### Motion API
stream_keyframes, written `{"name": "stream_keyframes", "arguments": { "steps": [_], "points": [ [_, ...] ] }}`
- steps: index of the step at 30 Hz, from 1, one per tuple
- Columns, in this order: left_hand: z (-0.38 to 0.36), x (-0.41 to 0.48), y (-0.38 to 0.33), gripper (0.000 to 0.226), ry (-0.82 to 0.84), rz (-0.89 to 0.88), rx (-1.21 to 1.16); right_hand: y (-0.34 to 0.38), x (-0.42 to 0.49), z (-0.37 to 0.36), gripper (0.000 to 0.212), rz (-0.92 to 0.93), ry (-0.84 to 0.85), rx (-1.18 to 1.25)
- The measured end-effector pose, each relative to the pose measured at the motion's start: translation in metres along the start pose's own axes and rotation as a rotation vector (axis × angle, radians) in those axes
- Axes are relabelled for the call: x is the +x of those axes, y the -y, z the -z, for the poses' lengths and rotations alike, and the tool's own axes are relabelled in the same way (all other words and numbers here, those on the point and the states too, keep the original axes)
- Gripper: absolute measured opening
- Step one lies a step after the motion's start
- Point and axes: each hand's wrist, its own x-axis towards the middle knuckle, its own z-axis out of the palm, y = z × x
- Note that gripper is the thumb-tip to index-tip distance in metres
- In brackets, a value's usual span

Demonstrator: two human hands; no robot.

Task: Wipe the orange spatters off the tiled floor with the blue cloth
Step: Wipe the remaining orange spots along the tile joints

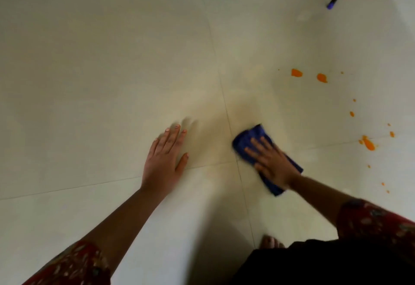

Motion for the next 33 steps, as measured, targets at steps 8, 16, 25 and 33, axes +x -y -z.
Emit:
{"name": "stream_keyframes", "arguments": {
  "steps": [8,16,25,33],
  "points": [
    [-0.012,0.0,-0.034,0.062,0.117,-0.121,-0.005,0.037,-0.01,-0.002,0.057,0.009,0.18,-0.029],
    [0.004,0.013,-0.067,0.074,0.279,-0.322,0.078,-0.02,-0.091,-0.031,0.058,-0.426,0.097,0.175],
    [-0.038,0.076,-0.196,0.084,0.492,-0.394,0.075,-0.032,-0.155,-0.057,0.065,-0.243,0.096,0.174],
    [-0.135,0.06,-0.31,0.06,0.468,-0.258,-0.104,-0.108,-0.185,-0.064,0.056,-0.497,-0.019,0.251]
  ]
}}
